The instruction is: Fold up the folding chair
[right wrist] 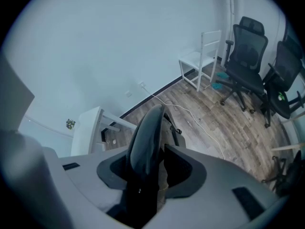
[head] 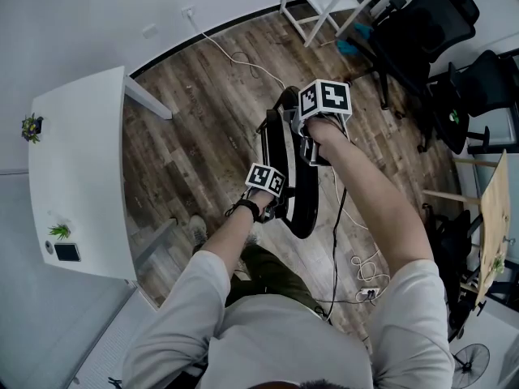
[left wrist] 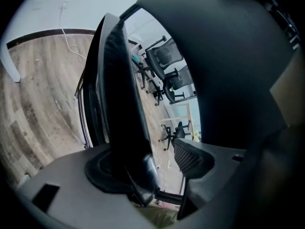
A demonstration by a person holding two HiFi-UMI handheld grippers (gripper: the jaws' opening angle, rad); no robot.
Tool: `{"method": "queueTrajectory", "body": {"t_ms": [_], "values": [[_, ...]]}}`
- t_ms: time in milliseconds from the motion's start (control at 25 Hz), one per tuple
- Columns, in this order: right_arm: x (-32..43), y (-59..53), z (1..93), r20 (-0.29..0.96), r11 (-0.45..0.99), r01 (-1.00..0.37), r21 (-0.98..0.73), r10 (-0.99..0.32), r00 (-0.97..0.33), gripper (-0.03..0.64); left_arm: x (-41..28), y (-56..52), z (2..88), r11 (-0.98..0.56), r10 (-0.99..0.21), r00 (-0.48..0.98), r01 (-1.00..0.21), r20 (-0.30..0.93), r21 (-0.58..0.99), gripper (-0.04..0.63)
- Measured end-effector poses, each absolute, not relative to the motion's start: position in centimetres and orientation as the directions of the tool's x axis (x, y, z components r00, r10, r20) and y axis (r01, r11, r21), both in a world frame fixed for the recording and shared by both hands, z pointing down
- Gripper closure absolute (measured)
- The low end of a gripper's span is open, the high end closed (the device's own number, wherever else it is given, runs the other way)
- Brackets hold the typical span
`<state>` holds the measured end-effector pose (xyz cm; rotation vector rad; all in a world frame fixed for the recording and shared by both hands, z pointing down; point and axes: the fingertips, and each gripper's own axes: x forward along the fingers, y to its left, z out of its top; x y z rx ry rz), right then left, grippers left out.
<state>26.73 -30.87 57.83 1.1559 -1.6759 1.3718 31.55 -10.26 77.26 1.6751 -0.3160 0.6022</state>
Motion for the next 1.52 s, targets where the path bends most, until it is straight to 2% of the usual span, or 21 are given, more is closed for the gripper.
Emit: {"method": "queueTrajectory", "body": {"t_ms": [80,320,560,800,920,1040,1120,1280,1360,1520], "values": [[26.7,-30.9,57.9,0.888,0.031,-0.911,-0.412,-0.211,-0.409,0.429,31.4,-10.2,77.2,-0.18,0.126,0.833,-0.515,0.539,0.838,0.318],[25.9,-30.4,57.5,0.859,0.059,-0.878,-0.475,-0.184,-0.477,0.337,31.0,-10.3,77.0,-0.162,0.129,0.845,-0.499,0.52,0.851,0.322],[25.0,-30.4,56.1,0.837,0.091,-0.852,-0.515,-0.161,-0.523,0.311,30.5,-10.5,77.0,-0.159,0.129,0.846,-0.497,0.517,0.853,0.325],[24.5,-31.7,53.9,0.85,0.233,-0.854,-0.466,-0.151,-0.505,0.308,29.3,-10.4,77.4,-0.153,0.132,0.846,-0.498,0.517,0.854,0.325],[24.1,-32.6,52.5,0.851,0.407,-0.818,-0.407,-0.157,-0.501,0.305,28.6,-10.5,77.2,-0.147,0.126,0.851,-0.492,0.51,0.858,0.325],[22.9,-33.2,51.0,0.852,0.673,-0.682,-0.285,-0.149,-0.502,0.298,27.8,-10.5,77.2,-0.141,0.122,0.852,-0.492,0.508,0.859,0.325],[22.0,-33.1,50.5,0.864,0.8,-0.567,-0.196,-0.132,-0.485,0.298,27.1,-10.5,77.2,-0.135,0.119,0.854,-0.492,0.507,0.86,0.325],[20.0,-32.5,50.3,0.87,0.919,-0.37,-0.139,-0.065,-0.49,0.298,25.8,-10.5,77.7,-0.131,0.108,0.85,-0.501,0.515,0.855,0.325],[18.9,-32.1,50.2,0.875,0.973,-0.219,-0.069,-0.047,-0.482,0.299,25.1,-10.5,77.7,-0.127,0.104,0.852,-0.5,0.513,0.857,0.325],[16.8,-31.2,50.3,0.899,0.999,0.037,0.006,0.011,-0.438,0.305,23.7,-10.0,77.3,-0.097,0.113,0.853,-0.502,0.51,0.86,0.325]]}}
